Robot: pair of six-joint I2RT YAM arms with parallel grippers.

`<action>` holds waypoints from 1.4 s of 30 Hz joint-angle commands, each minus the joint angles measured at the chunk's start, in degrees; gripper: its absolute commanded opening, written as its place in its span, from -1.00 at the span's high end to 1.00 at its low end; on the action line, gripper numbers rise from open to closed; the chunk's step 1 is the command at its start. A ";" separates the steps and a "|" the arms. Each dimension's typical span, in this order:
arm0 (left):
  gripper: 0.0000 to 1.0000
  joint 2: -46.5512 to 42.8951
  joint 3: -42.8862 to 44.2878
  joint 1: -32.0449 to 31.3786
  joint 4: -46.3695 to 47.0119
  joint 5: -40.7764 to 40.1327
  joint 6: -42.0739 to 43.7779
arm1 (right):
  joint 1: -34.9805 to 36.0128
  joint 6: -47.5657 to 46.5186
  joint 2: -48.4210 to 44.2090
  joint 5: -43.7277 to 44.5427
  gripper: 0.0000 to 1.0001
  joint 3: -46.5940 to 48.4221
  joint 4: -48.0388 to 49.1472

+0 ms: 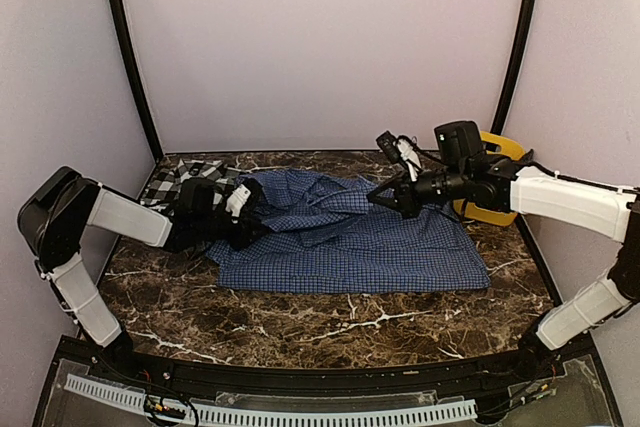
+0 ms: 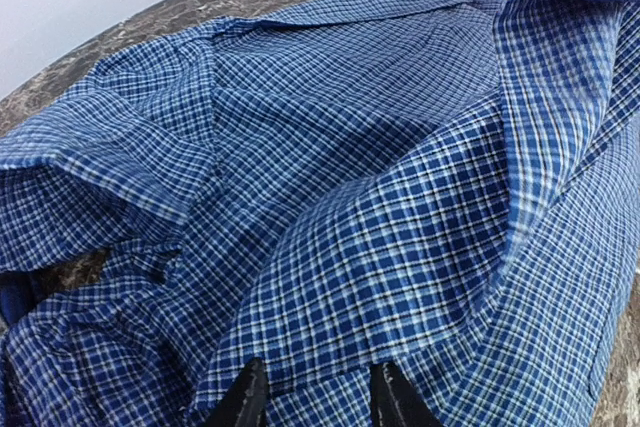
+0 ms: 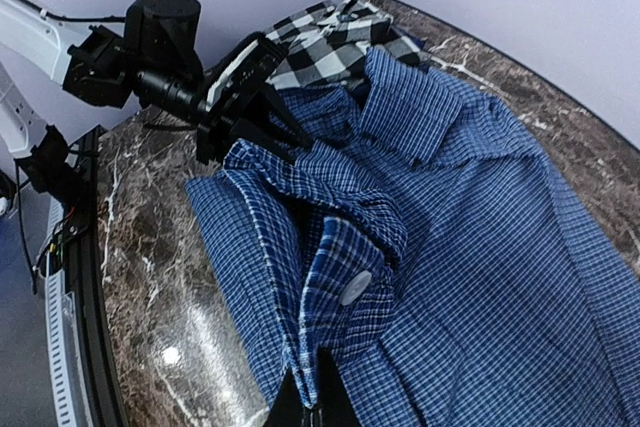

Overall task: Fold and stack the long sleeve shirts
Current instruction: Fold the sleeve of the 1/3-folded shirt.

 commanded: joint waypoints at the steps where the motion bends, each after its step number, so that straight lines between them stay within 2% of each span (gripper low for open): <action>1: 0.21 -3.68 -2.40 0.31 0.22 7.43 0.76 | -0.25 1.84 -3.84 -5.84 1.00 -6.49 6.90; 2: 0.17 -4.20 -2.47 0.31 0.37 8.57 0.55 | -0.24 3.08 -4.14 -6.37 1.00 -7.65 7.04; 5: -0.15 -5.08 -2.20 0.23 0.74 14.07 -1.41 | -0.15 4.26 -4.94 -7.41 1.00 -10.57 7.53; 10: -0.36 -6.66 -1.56 -0.26 2.01 21.25 -4.76 | -0.05 7.53 -5.32 -7.39 1.00 -15.32 9.19; 19: -0.44 -5.60 -1.11 -2.09 4.36 21.18 -8.53 | -0.07 18.53 -4.76 7.13 1.00 -18.80 8.00; 26: -0.43 -5.39 -2.51 -2.24 7.66 14.25 -13.35 | 0.18 28.84 -7.81 25.02 0.95 -20.58 0.75; 28: -0.42 -5.43 -2.53 -2.24 7.06 11.93 -13.97 | 0.54 31.18 -9.49 26.91 0.83 -21.86 0.04; 32: -0.41 -5.10 -2.22 -2.24 5.29 9.57 -14.90 | 2.34 32.64 -12.86 27.58 0.42 -24.93 0.08; 38: -0.40 -5.01 -2.71 -2.28 4.38 8.98 -16.42 | 7.10 25.81 -13.24 25.24 -0.10 -21.65 0.23; 42: -0.40 -5.57 -2.65 -2.37 3.72 8.02 -18.60 | 8.45 25.80 -7.59 24.80 -0.24 -15.92 -1.16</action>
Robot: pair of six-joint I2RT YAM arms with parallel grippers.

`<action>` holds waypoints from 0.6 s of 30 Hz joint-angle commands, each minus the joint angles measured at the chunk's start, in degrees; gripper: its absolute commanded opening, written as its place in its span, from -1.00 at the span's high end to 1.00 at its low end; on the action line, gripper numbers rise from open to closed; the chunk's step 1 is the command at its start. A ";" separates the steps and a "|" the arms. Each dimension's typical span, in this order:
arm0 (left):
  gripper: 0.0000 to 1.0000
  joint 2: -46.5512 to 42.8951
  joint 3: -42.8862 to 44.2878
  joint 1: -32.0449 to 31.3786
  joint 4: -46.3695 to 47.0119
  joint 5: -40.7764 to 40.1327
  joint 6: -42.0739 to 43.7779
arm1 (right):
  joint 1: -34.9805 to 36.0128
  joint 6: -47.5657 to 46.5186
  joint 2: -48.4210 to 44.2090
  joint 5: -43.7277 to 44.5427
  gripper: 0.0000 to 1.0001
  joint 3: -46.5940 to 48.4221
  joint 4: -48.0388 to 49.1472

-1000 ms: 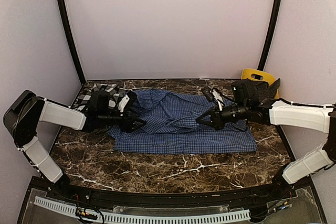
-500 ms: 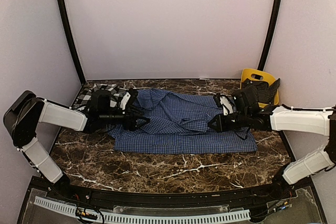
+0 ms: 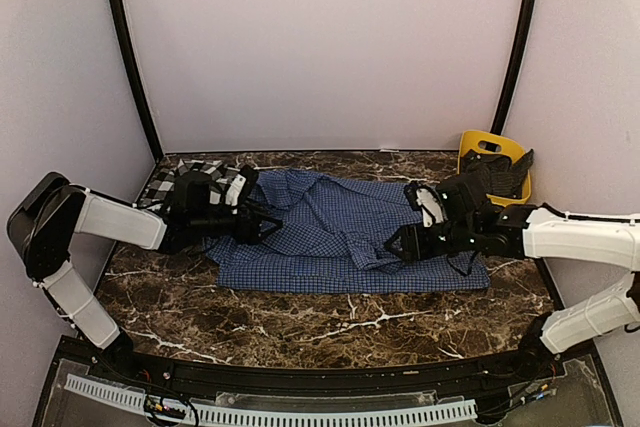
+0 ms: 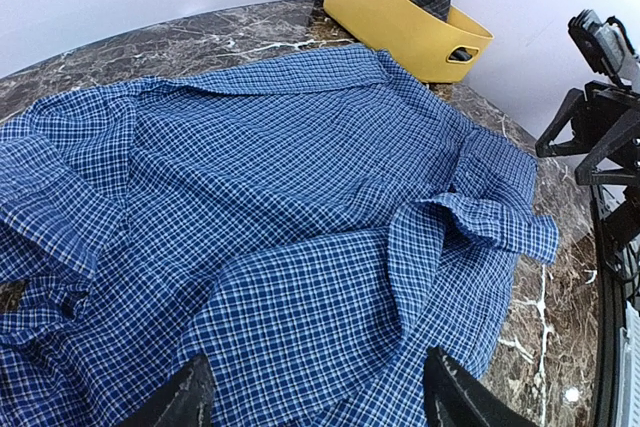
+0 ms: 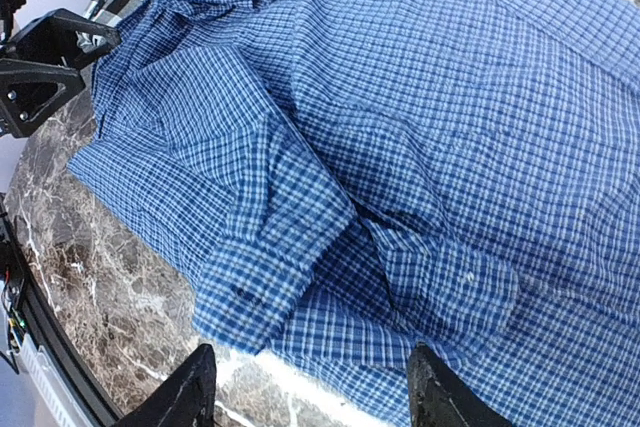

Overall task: Fold and stack the long sleeve shirts
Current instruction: Fold the sleeve of the 1/3-folded shirt.

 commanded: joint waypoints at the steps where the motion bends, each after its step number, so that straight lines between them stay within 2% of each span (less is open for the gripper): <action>1: -0.40 -0.87 -0.73 -0.29 -1.00 -1.83 -3.24 | 1.96 -1.27 5.30 -1.09 -0.26 6.62 0.71; 10: -0.40 -1.66 -0.85 -0.92 -2.52 -4.48 -5.12 | 9.22 -1.38 18.27 0.45 -0.42 17.74 -3.39; 18: -0.40 -2.54 -1.46 -0.94 -3.93 -6.94 -4.86 | 13.64 -5.39 32.20 18.33 -0.41 31.24 -19.20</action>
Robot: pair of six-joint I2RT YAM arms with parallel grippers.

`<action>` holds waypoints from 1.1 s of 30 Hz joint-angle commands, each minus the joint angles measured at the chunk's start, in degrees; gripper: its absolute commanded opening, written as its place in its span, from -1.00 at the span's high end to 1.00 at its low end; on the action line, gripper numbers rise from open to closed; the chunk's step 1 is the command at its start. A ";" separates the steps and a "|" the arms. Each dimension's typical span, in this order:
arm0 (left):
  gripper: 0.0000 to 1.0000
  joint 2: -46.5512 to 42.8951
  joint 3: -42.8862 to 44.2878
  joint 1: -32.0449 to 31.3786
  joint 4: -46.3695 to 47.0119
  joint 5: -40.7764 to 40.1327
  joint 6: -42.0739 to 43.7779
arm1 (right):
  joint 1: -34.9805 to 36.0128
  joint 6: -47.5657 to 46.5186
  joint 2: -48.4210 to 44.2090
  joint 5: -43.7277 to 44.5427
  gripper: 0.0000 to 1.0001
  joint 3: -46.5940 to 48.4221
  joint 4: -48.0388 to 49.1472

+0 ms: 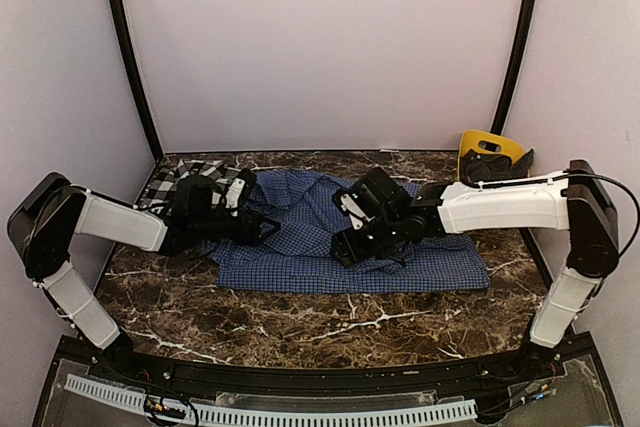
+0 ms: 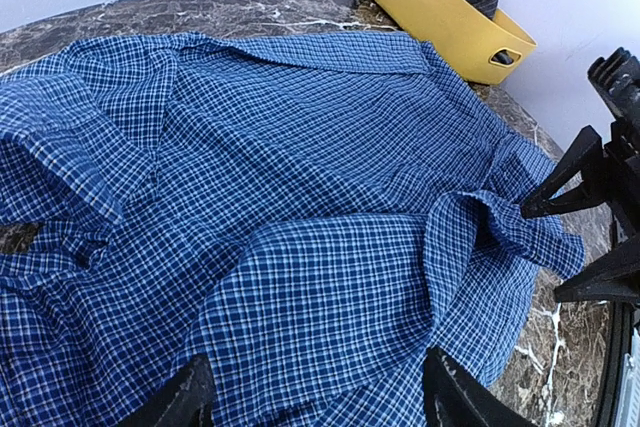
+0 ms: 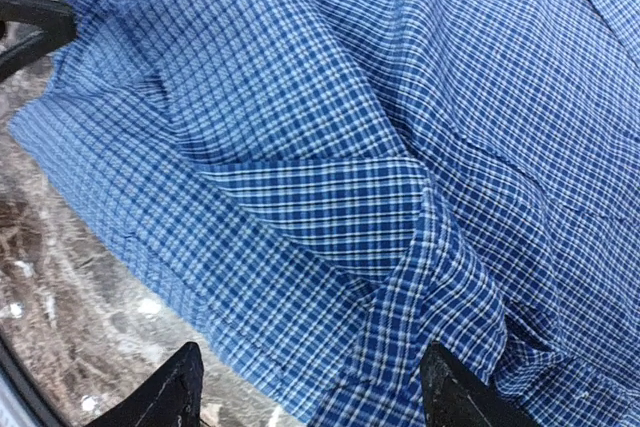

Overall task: Fold and stack the long sleeve shirts
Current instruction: Fold the sleeve of the 1/3-folded shirt.

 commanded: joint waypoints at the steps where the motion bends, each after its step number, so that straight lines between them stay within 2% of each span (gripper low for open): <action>1: -0.39 -2.67 -1.03 -0.23 -1.97 -1.72 -0.13 | 2.05 -2.79 6.05 13.48 -0.38 6.13 -11.87; 8: -0.40 -3.04 -1.05 -0.20 -2.53 -2.08 0.02 | 2.85 -3.45 11.22 24.55 -0.17 10.29 -20.60; 19: -0.40 -3.58 -0.70 -0.22 -3.72 -3.55 0.15 | 2.63 -7.21 11.04 35.80 0.96 17.69 -26.58; 26: -0.40 -5.05 -0.32 -0.19 -5.58 -6.03 -0.31 | 1.11 -14.55 12.87 45.43 1.00 28.56 -25.88; 33: -0.40 -7.45 -0.42 -0.19 -6.10 -8.84 -0.71 | 0.80 -26.75 13.89 52.18 1.00 36.73 -17.74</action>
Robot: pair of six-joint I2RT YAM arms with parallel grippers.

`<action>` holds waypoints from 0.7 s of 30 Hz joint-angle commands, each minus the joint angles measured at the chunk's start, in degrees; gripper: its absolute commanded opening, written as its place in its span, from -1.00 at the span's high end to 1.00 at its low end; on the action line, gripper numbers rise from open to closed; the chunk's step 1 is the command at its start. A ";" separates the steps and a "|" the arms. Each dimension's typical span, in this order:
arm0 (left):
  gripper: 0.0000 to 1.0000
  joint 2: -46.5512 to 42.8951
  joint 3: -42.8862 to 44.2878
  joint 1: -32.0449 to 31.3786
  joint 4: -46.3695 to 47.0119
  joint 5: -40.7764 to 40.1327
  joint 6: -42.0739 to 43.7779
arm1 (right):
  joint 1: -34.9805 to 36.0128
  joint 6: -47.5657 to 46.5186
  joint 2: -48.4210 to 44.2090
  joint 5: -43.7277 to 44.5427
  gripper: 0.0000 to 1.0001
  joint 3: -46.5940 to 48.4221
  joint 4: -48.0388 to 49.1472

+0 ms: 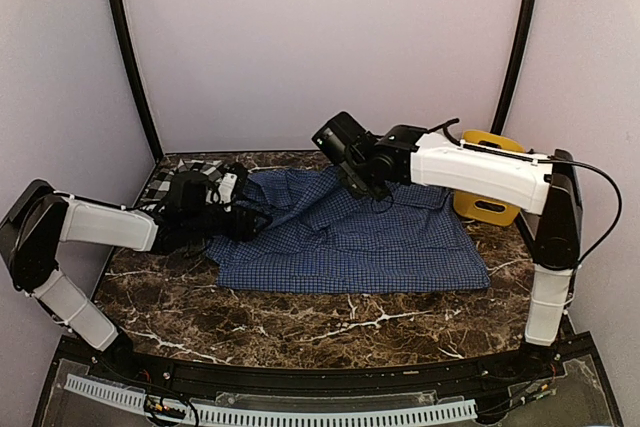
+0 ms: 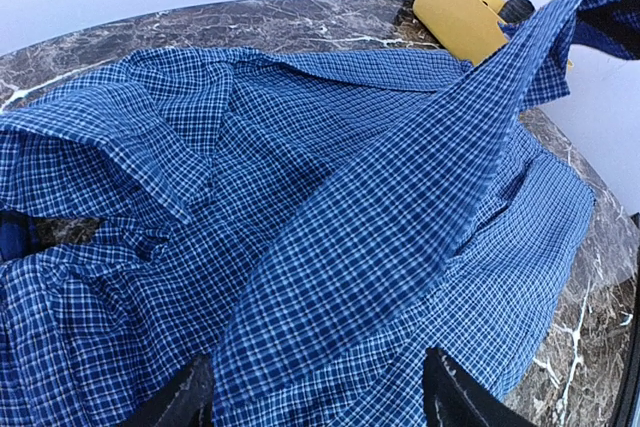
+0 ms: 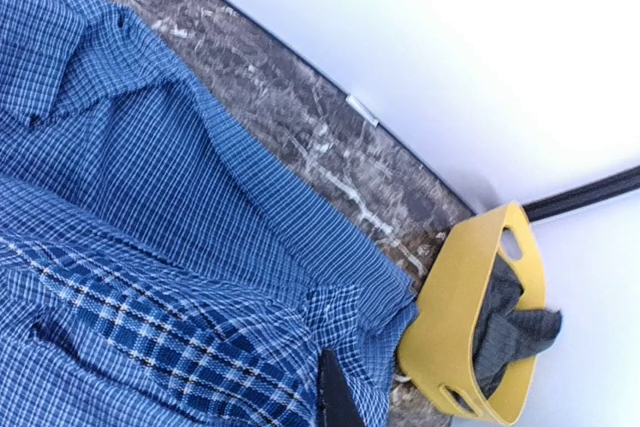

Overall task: Fold and stack the long sleeve shirts
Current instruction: Fold the sleeve of the 1/3-folded shirt.

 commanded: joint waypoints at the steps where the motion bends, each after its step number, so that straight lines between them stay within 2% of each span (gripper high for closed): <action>1: -0.40 -2.91 0.11 -0.19 -1.26 -2.56 -0.54 | -0.24 -10.81 1.14 7.33 1.00 3.74 8.20; 8: -0.40 -3.80 -0.29 -0.19 -1.84 -4.61 -0.73 | 0.08 -26.37 -0.09 11.96 1.00 -0.60 24.33; 14: -0.41 -4.12 -0.80 -0.19 -1.64 -3.23 -0.43 | 1.22 -35.50 -1.50 10.42 1.00 -5.03 34.94; 21: -0.46 -3.73 -4.10 -0.55 2.81 6.23 5.15 | 2.04 -36.41 -1.98 7.79 1.00 -5.73 35.24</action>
